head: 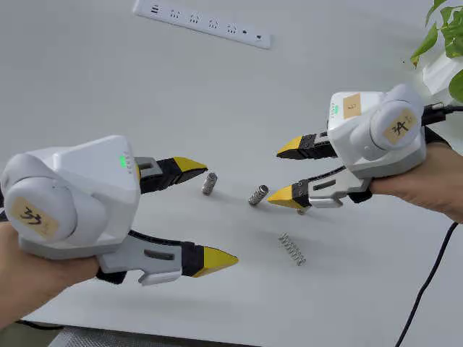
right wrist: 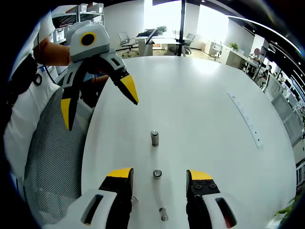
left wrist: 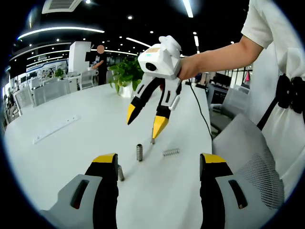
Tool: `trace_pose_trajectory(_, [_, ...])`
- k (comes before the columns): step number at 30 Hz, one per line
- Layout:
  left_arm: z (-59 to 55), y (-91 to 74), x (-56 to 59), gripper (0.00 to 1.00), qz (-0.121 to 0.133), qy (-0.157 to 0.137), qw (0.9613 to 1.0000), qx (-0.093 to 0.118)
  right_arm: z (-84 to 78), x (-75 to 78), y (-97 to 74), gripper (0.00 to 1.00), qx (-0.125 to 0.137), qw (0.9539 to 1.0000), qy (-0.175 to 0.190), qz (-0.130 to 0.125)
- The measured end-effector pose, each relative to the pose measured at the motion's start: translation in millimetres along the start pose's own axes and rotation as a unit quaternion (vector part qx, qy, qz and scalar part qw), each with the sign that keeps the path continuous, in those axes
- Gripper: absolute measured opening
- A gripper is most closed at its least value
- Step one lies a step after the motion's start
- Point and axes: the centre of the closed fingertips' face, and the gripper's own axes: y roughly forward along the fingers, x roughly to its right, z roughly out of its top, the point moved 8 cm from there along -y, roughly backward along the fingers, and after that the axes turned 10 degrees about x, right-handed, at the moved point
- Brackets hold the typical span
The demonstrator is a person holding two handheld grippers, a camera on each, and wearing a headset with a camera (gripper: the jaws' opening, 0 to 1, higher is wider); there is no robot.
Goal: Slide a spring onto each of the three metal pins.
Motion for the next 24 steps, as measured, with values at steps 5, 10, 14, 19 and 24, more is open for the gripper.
trace_pose_trajectory(5, [1.4, 2.3, 1.3, 0.68, -0.01, 0.015, 0.9997, -0.014, -6.1, -5.4, -15.3, 0.5, 0.028, 0.9993, 0.014, -0.017])
trace_pose_trajectory(10, [1.1, 5.1, 1.3, 0.67, -0.021, 0.033, 0.9987, -0.033, -14.1, -19.5, -33.7, 0.59, 0.065, 0.9967, 0.041, -0.028])
trace_pose_trajectory(14, [-1.6, 10.8, 2.3, 0.66, -0.033, 0.048, 0.9969, -0.052, -26.8, -33.3, -50.2, 0.67, 0.086, 0.9936, 0.058, -0.044])
trace_pose_trajectory(19, [-2.8, 23.1, 4.2, 0.63, -0.053, 0.065, 0.9938, -0.073, -52.1, -41.7, -72.1, 0.72, 0.1, 0.9893, 0.083, -0.065])
trace_pose_trajectory(24, [-5.3, 38.7, 4.7, 0.59, -0.073, 0.094, 0.9872, -0.106, -70.8, -53.7, -85.9, 0.8, 0.122, 0.9838, 0.106, -0.078])
